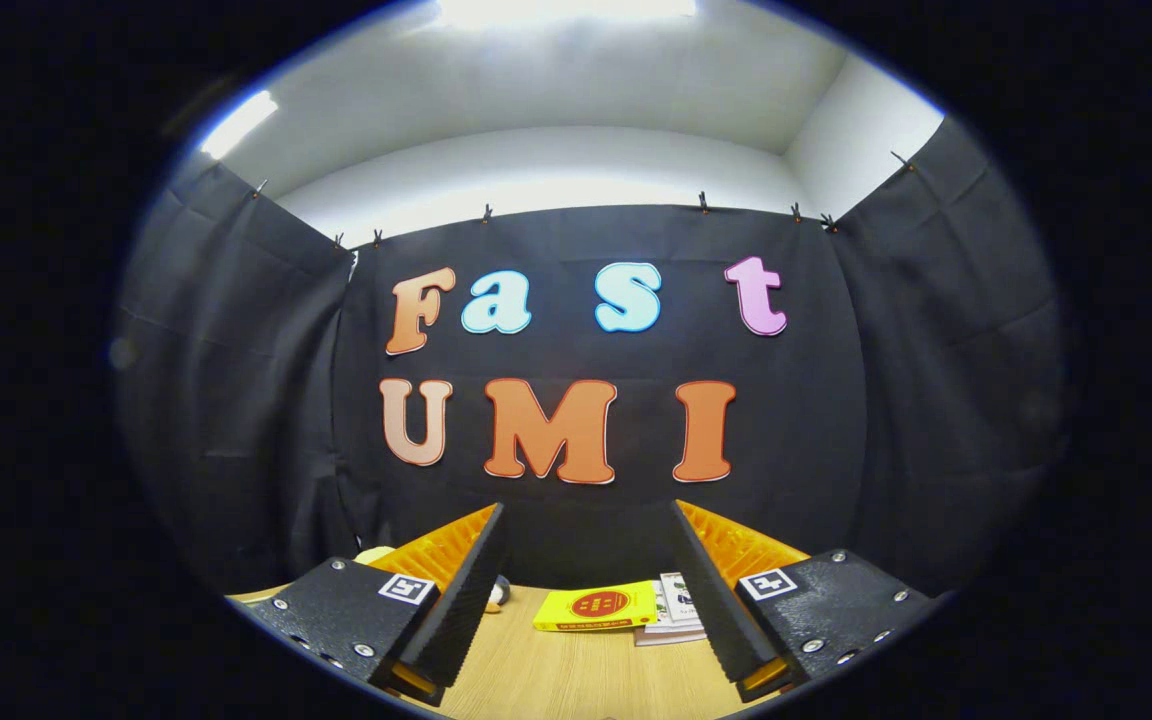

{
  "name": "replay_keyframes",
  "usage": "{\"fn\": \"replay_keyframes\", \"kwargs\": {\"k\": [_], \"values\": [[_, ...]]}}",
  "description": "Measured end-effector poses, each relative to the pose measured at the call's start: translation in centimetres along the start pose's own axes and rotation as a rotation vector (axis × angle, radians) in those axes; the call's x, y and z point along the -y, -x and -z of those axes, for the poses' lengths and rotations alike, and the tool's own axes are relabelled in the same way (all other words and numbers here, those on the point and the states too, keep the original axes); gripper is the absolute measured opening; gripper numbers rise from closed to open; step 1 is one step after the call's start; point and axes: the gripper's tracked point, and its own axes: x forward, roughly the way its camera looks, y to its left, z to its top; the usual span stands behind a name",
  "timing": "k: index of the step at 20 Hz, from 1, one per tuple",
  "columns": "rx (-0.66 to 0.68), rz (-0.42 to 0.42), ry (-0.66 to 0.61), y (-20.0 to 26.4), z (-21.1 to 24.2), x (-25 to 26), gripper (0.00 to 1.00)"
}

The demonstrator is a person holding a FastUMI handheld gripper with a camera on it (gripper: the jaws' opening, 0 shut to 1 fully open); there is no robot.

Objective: Open the storage box then place both shoes into the box .Put the left shoe in first, then the right shoe, with the right side of both shoes facing outward in a uniform manner.

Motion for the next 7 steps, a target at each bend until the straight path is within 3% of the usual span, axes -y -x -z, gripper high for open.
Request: {"fn": "replay_keyframes", "kwargs": {"k": [7], "values": [[0.054, -0.013, 0.006, 0.17, -1.01, 0.03, 0.95]]}}
